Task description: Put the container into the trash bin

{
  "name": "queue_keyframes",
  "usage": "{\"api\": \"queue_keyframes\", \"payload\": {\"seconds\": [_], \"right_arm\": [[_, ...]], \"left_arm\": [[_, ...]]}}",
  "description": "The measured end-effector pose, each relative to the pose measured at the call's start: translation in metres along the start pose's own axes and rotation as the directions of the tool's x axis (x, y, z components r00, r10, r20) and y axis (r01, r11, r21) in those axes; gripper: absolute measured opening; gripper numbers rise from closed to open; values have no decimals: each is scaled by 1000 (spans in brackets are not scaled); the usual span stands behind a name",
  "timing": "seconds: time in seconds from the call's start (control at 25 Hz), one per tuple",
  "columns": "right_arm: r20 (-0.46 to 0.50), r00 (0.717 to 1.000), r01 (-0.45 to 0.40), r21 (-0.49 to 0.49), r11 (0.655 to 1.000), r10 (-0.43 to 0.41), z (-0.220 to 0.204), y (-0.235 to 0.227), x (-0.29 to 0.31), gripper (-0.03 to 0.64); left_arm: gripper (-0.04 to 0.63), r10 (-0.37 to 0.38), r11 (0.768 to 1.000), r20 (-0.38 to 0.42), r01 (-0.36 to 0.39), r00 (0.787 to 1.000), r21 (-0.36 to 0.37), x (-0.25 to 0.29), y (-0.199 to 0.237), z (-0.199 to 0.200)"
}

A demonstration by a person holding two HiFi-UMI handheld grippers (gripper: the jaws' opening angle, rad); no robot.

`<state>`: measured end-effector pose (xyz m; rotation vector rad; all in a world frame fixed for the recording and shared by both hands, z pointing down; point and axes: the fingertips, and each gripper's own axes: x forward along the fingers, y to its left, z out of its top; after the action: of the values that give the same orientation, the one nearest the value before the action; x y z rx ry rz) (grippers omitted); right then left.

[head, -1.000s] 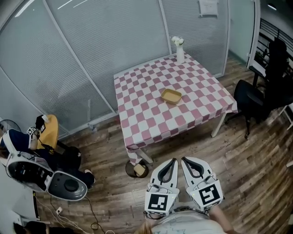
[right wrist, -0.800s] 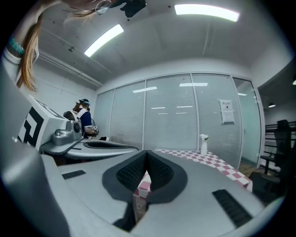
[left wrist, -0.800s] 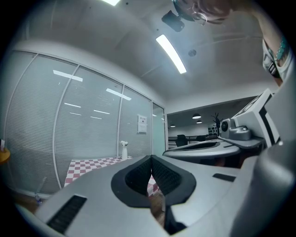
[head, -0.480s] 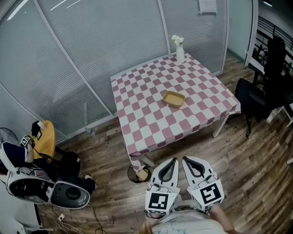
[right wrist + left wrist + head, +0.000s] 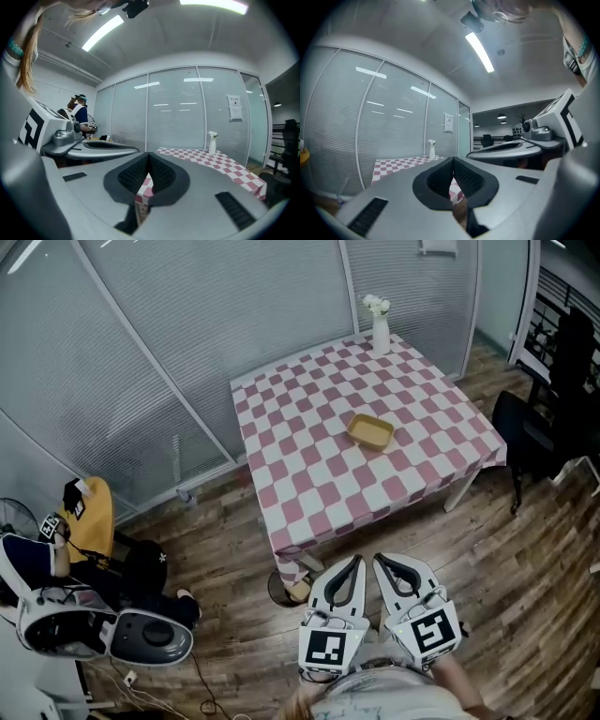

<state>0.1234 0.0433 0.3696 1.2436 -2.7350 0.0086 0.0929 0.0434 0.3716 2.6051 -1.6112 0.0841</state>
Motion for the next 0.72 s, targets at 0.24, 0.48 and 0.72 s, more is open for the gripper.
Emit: {"api": "queue_keyframes", "payload": {"seconds": [0.24, 0.48, 0.72], "right_arm": [[2, 1000, -28, -12, 1000, 28, 0, -14, 35, -6], [1, 997, -82, -11, 997, 82, 10, -48, 85, -6], [-2, 991, -137, -8, 990, 137, 25, -80, 133, -6]], "left_arm": [[14, 28, 1000, -9, -29, 1000, -13, 24, 25, -3], [14, 70, 998, 1, -70, 998, 0, 76, 58, 7], [14, 108, 994, 8, -108, 994, -6, 128, 87, 21]]}}
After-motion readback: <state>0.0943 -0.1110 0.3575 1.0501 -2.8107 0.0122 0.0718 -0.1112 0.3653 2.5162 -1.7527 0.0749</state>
